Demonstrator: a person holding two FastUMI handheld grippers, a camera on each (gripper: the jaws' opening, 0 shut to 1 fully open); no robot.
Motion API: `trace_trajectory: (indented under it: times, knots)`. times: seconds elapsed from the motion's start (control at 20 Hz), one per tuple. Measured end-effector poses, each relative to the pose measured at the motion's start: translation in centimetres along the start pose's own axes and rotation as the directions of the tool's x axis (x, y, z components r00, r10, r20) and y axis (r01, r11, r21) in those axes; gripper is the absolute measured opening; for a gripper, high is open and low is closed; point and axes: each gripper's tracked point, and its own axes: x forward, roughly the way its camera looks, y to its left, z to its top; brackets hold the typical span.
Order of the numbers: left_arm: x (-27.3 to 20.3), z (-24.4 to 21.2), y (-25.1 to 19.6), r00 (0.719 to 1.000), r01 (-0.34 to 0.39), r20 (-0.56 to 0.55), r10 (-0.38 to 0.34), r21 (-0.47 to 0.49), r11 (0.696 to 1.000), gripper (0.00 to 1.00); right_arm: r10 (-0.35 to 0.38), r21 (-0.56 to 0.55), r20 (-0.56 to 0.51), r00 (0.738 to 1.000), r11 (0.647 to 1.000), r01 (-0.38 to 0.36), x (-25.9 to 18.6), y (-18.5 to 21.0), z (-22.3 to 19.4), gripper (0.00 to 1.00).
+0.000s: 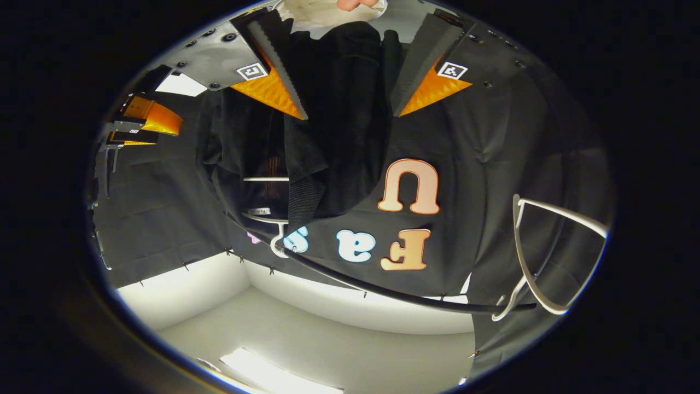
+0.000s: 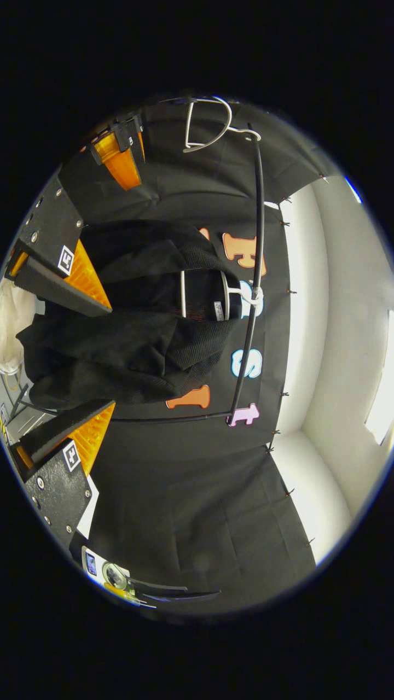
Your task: Grasp the clothes on the hanger with both hands and then place them into the laundry hamper below.
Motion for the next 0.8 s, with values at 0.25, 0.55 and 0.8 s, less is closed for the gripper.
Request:
trace_trajectory:
  times: [0.25, 0.55, 0.8]
  knots:
    - [-0.7, 0.2, 1.0, 0.999, -0.04, 0.01, 0.04, -0.001, 0.999, 1.0, 0.024, -0.008, -0.006, 1.0, 1.0, -0.025, -0.7, 1.4, -1.0, 0.93]
    - [-1.1, -0.6, 1.5, 0.999, -0.033, -0.005, 0.033, -0.01, 0.999, 1.0, 0.004, -0.027, -0.023, 1.0, 1.0, -0.004, 0.4, 2.8, -3.0, 0.94]
    - [-1.1, -0.5, 1.9, 1.0, -0.005, -0.004, 0.005, 0.013, 1.0, 0.96, -0.049, -0.026, 0.002, 0.999, 0.998, 0.049, 4.6, 4.2, -3.4, 0.94]
